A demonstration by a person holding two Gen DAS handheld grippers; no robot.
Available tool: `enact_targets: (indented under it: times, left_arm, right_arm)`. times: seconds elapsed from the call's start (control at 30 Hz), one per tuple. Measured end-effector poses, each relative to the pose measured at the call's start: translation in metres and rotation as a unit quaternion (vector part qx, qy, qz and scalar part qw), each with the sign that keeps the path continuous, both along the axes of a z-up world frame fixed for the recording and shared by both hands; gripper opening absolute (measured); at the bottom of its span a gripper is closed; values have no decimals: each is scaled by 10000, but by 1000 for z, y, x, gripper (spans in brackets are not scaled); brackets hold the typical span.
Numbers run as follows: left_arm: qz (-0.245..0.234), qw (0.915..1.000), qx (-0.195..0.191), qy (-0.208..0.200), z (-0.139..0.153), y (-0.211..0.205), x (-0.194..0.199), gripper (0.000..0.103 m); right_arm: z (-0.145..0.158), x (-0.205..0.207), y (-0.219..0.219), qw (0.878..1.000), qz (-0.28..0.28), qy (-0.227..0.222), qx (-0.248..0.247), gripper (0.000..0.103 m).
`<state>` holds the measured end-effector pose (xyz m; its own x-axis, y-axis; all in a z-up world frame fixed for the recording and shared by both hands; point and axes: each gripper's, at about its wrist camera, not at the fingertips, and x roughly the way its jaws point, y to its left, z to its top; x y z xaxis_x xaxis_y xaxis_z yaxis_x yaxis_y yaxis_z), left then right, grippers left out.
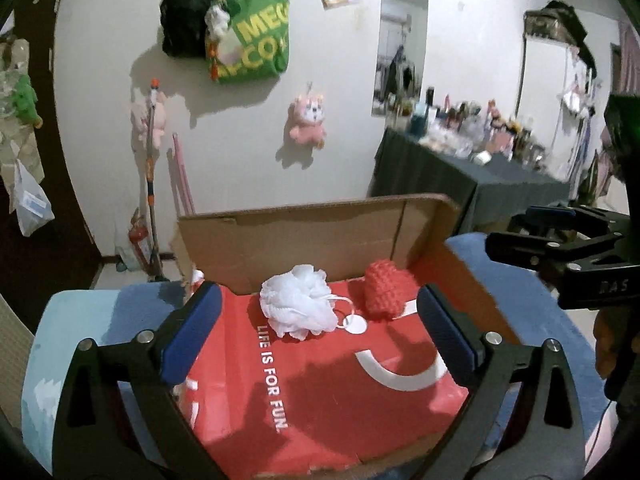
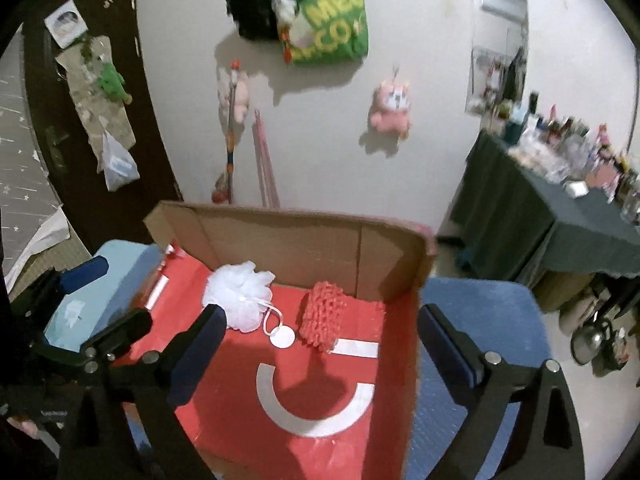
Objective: Organize soft objects
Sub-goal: 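Withdraw both tools from the box back toward the bed items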
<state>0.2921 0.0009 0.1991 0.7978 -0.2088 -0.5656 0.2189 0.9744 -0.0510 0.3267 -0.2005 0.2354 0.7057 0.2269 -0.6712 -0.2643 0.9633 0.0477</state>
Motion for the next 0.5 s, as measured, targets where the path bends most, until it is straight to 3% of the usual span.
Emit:
enact_targets:
  times: [0.27, 0.5]
  left_arm:
    - [49, 9968, -148, -780, 30, 8, -90, 103]
    - [-272, 9884, -283, -1465, 33, 6, -177, 103]
  right_arm:
    - [33, -92, -15, 9965, 150, -791, 229, 103]
    - [28, -179, -16, 9891, 423, -1397, 171, 103]
